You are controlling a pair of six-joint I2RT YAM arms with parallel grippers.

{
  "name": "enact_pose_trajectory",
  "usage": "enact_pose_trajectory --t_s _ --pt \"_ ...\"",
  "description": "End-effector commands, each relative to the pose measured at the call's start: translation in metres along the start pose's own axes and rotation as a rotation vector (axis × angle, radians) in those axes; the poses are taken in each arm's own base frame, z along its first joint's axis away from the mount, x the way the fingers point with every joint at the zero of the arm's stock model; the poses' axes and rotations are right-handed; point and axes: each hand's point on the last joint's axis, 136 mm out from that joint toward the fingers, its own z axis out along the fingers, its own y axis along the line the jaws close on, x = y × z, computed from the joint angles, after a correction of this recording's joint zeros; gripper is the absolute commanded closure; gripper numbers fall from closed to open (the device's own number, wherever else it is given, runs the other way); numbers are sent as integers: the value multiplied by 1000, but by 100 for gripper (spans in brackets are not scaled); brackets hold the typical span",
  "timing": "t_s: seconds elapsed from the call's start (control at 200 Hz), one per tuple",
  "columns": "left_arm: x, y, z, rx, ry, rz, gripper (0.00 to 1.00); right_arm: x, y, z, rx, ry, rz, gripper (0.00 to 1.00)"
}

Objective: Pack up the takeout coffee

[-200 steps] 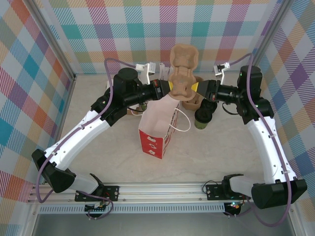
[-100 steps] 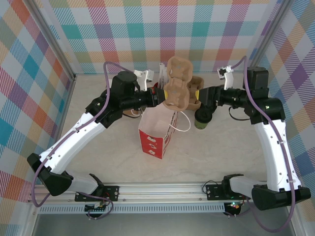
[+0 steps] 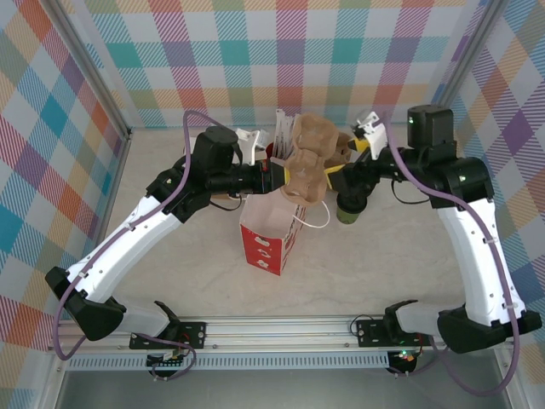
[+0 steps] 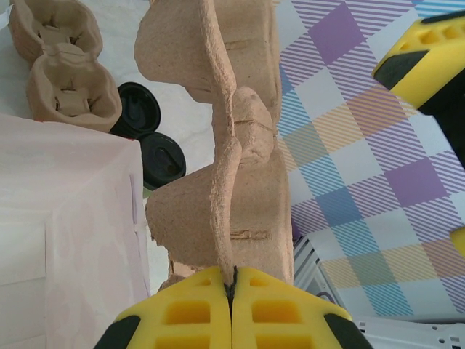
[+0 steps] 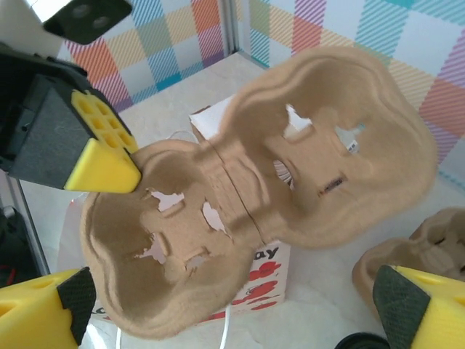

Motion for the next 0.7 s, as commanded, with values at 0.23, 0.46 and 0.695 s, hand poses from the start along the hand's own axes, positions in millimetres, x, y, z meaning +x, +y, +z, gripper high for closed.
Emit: enact_pose_trajectory --t_s 0.23,0.46,0.695 --pt "3 -7 -3 30 17 17 100 14 -7 35 101 283 -259 0" --pt "2 -7 -3 24 20 17 100 15 -4 56 75 326 -285 13" --pt "2 -7 -1 22 27 16 100 14 1 73 34 341 -286 21"
